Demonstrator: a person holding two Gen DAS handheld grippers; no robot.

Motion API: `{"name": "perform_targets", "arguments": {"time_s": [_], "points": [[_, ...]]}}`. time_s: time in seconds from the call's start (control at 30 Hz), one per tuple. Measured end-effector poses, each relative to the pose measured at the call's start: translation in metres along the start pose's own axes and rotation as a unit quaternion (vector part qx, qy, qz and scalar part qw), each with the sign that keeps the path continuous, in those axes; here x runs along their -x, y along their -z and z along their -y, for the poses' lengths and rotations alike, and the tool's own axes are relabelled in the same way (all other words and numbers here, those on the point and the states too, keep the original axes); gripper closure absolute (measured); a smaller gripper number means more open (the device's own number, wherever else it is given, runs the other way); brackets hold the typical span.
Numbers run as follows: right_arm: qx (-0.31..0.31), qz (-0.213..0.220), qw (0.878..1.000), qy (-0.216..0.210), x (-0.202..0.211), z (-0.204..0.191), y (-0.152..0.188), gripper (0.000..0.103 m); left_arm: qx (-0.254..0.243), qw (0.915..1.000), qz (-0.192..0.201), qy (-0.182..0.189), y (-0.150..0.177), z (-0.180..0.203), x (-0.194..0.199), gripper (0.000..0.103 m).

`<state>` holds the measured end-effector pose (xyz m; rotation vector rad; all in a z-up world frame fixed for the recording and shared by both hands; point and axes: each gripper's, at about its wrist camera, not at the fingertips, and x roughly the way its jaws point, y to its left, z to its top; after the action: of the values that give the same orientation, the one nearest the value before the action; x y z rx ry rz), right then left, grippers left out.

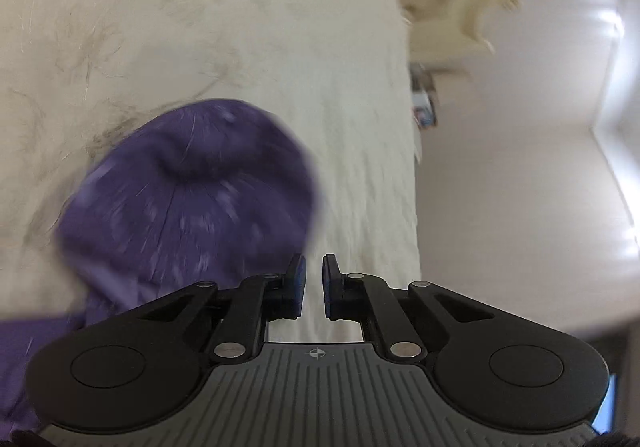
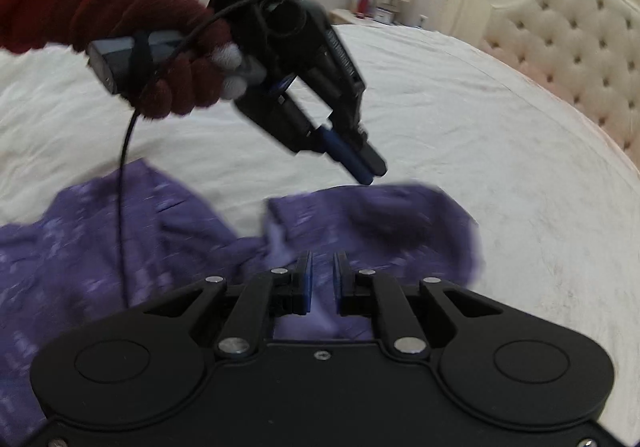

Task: Fold large clothes
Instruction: 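Pinch the fabric by the hood with the right tool, tuck it, and release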

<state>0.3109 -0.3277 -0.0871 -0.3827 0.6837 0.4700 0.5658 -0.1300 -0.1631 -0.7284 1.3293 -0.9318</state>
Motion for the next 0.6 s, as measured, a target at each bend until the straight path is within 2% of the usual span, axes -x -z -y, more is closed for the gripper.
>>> {"name": "perform_targets", "arguments": {"time_s": [0.07,0.13,0.2,0.23,0.33,0.47,0.53,0.6], "points": [[-0.019,0.001,1.0,-0.016,0.015,-0.014,0.004,0.086,-0.013,0.9999,-0.004,-0.002,0.021,0.005,0.014,0.095],[-0.081,0.004,0.996,-0.033,0.023,-0.017,0.009,0.086,-0.04,0.999,-0.003,-0.021,0.038,0.008,0.024,0.094],[-0.162,0.004,0.986,-0.039,0.024,-0.009,0.019,0.083,-0.072,0.996,0.006,-0.051,0.052,0.007,0.031,0.084],[-0.214,0.004,0.976,-0.038,0.021,0.0,0.024,0.076,-0.079,0.9946,0.014,-0.065,0.055,0.005,0.032,0.073],[-0.328,0.004,0.944,-0.021,0.007,0.032,0.04,0.04,-0.08,0.9916,0.03,-0.097,0.056,-0.006,0.034,0.05],[-0.396,0.009,0.918,0.021,-0.019,0.081,0.05,0.039,-0.098,0.9856,0.046,-0.13,0.048,-0.01,0.03,0.049],[-0.409,0.005,0.912,0.033,-0.035,0.103,0.048,0.039,-0.103,0.9845,0.044,-0.134,0.038,-0.012,0.019,0.048],[-0.409,-0.002,0.911,0.043,-0.054,0.122,0.048,0.038,-0.101,0.985,0.044,-0.133,0.027,-0.017,0.009,0.048]]}}
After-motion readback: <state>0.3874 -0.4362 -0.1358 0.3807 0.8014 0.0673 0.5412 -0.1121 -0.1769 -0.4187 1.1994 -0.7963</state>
